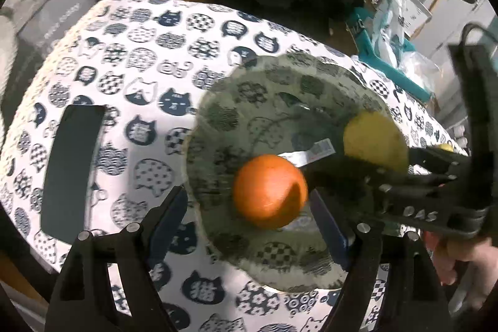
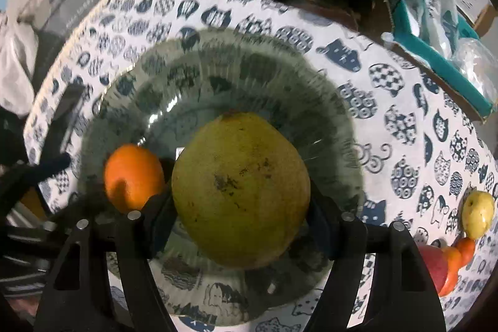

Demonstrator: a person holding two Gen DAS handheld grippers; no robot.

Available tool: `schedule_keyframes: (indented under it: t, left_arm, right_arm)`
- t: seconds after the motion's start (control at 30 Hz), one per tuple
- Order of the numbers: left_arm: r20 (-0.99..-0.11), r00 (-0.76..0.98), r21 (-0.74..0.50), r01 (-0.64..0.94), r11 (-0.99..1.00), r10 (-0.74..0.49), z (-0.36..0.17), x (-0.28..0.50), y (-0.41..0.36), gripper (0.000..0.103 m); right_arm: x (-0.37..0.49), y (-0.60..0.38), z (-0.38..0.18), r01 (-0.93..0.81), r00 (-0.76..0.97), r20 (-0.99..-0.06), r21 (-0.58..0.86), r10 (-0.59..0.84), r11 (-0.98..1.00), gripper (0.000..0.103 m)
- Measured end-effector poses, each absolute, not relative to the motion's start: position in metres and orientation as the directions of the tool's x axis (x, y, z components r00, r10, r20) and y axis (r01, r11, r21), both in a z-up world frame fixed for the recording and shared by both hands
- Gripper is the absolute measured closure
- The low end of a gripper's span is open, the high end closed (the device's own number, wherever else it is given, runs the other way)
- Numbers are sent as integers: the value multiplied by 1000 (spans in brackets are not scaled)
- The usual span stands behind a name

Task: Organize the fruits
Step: 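Lower the orange into the bowl and open the left tool while the right tool releases its fruit there, then raise both open tools away from the bowl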

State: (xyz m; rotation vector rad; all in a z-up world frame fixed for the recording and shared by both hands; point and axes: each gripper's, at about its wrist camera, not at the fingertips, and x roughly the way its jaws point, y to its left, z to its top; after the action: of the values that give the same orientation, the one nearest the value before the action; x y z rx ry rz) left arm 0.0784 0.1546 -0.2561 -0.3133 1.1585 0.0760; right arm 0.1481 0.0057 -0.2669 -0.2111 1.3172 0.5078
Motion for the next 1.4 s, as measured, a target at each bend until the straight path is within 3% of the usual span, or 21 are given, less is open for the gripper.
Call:
schedule_keyframes:
  t: [0.6, 0.7, 0.97, 1.4]
  left_arm:
    - [-922, 382, -179, -288, 941, -59, -262, 57, 182, 21]
    - [-920, 388, -183, -288, 940, -61, -259, 55, 183, 21]
    - [-900, 433, -185, -254, 949, -59, -237, 52, 171, 21]
    - [-821, 567, -210, -185, 960, -71, -174, 40, 150, 21]
  right_arm:
    - [132, 37, -287, -552, 126, -979, 63, 158, 831, 25]
    - [131, 37, -275, -558, 156, -972, 62, 178, 828, 20]
    - [132, 21, -234, -516, 228, -946, 85, 232, 852, 20]
    - [103, -37, -139, -420, 487, -830, 49, 271, 906, 20]
